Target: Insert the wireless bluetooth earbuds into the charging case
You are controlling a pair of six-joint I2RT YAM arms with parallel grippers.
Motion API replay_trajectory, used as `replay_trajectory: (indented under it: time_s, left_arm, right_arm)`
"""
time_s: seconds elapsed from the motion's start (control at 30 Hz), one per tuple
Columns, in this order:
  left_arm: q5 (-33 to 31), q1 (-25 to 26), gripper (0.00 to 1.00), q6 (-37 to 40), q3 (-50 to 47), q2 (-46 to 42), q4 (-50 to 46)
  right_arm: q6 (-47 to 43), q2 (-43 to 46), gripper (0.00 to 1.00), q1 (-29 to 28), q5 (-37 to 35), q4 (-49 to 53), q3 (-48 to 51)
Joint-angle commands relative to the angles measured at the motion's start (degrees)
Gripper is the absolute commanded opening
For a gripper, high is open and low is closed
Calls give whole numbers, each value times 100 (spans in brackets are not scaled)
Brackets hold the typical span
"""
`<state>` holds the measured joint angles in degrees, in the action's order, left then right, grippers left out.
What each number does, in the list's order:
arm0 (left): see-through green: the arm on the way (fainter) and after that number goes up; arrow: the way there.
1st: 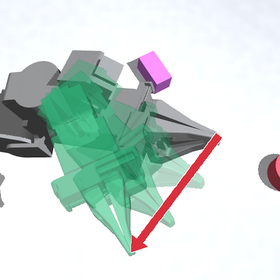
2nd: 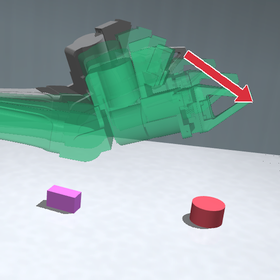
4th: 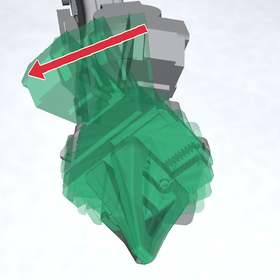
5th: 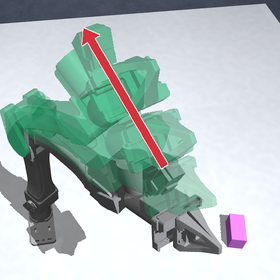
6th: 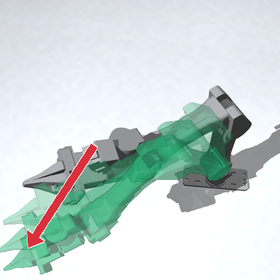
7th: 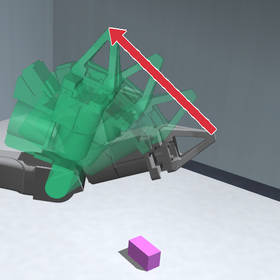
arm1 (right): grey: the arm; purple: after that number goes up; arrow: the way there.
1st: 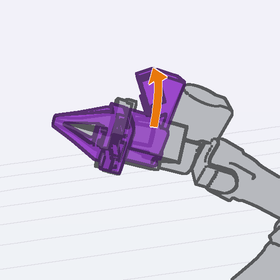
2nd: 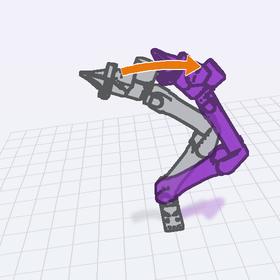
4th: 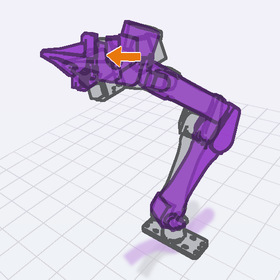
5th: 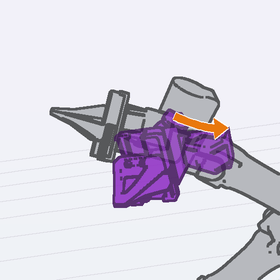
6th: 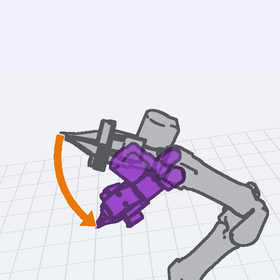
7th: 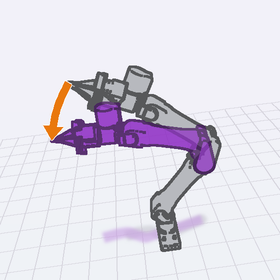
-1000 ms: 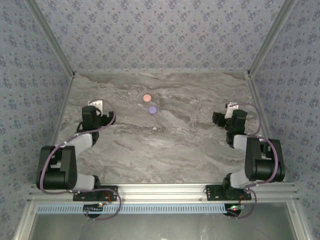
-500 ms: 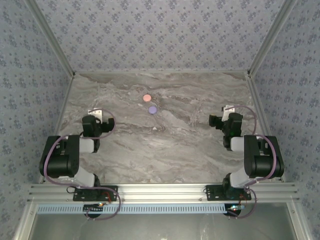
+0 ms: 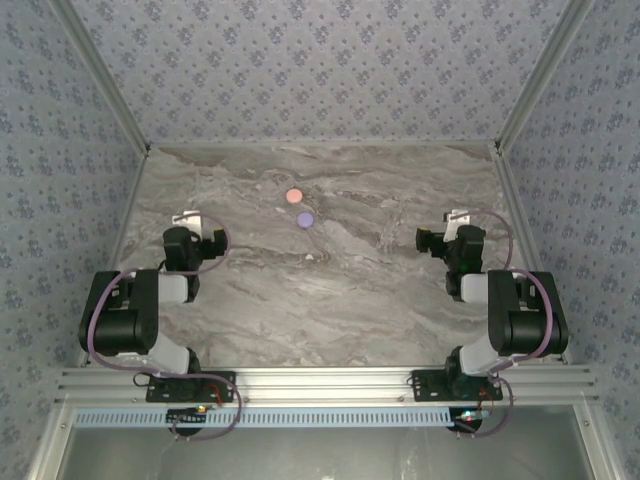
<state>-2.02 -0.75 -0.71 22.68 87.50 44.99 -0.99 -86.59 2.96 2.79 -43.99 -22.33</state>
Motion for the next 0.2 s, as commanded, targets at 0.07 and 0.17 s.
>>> replay_trajectory:
  time_s: [0.07,0.17]
  left_arm:
    - [-13,-45,99,-84,122,27,106]
    - [-18,-37,99,-82,114,22,115]
  right_arm:
    - [-32,-56,100,15,-24,-145,-7]
    - [-32,-53,100,20,-20,-150,-1]
